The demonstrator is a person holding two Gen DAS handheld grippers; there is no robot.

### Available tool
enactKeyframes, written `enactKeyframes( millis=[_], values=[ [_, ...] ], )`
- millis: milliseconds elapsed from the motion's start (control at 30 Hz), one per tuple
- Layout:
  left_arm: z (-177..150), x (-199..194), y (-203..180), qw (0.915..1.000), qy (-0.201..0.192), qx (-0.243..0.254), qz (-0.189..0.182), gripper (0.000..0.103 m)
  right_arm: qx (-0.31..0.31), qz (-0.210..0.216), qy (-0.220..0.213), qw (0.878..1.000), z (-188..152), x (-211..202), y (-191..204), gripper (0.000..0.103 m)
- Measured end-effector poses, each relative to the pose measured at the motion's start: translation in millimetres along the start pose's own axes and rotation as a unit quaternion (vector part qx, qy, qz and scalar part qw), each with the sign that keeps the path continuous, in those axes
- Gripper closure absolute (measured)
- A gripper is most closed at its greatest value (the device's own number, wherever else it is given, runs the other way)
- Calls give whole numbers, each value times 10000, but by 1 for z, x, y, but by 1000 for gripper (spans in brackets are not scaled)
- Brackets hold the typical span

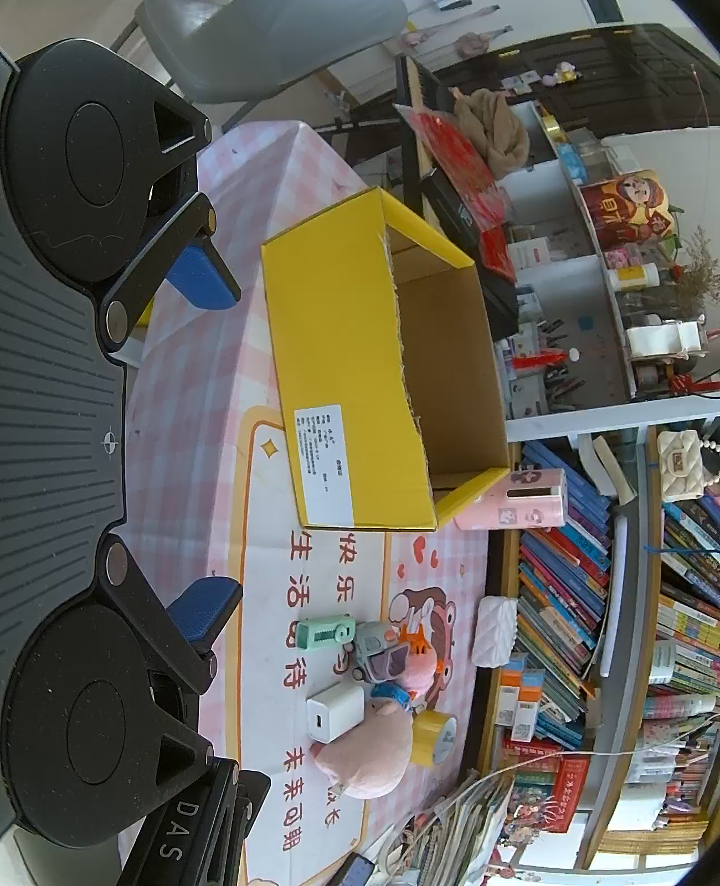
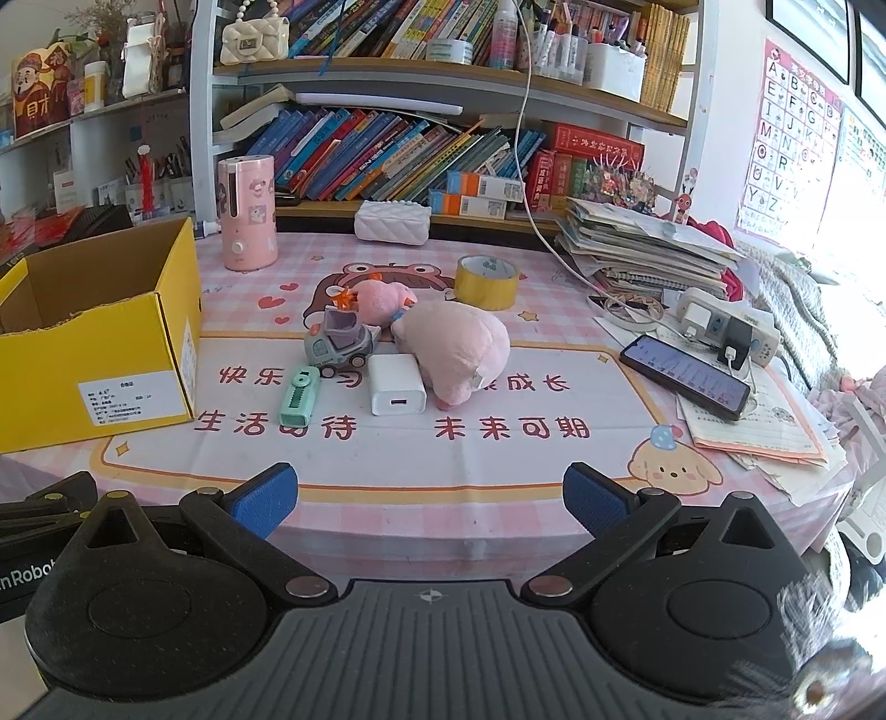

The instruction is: Organize objects

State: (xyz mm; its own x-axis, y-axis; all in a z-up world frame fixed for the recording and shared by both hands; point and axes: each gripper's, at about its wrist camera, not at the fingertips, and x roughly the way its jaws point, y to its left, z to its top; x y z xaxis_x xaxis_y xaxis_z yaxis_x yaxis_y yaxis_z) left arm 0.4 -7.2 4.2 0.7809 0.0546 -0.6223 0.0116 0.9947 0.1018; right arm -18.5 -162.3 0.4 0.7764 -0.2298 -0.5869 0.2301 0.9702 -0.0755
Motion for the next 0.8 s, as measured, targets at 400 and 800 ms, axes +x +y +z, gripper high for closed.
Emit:
enactKeyframes(
  millis=[400,800],
  values=[
    [0,1,1,10000,-1,-2,-1,0,-1,1,-7,10000,0,1,0,0],
    [0,1,0,9997,23,-140,177,0,-5,-5,-14,10000,0,1,1,0]
  ],
)
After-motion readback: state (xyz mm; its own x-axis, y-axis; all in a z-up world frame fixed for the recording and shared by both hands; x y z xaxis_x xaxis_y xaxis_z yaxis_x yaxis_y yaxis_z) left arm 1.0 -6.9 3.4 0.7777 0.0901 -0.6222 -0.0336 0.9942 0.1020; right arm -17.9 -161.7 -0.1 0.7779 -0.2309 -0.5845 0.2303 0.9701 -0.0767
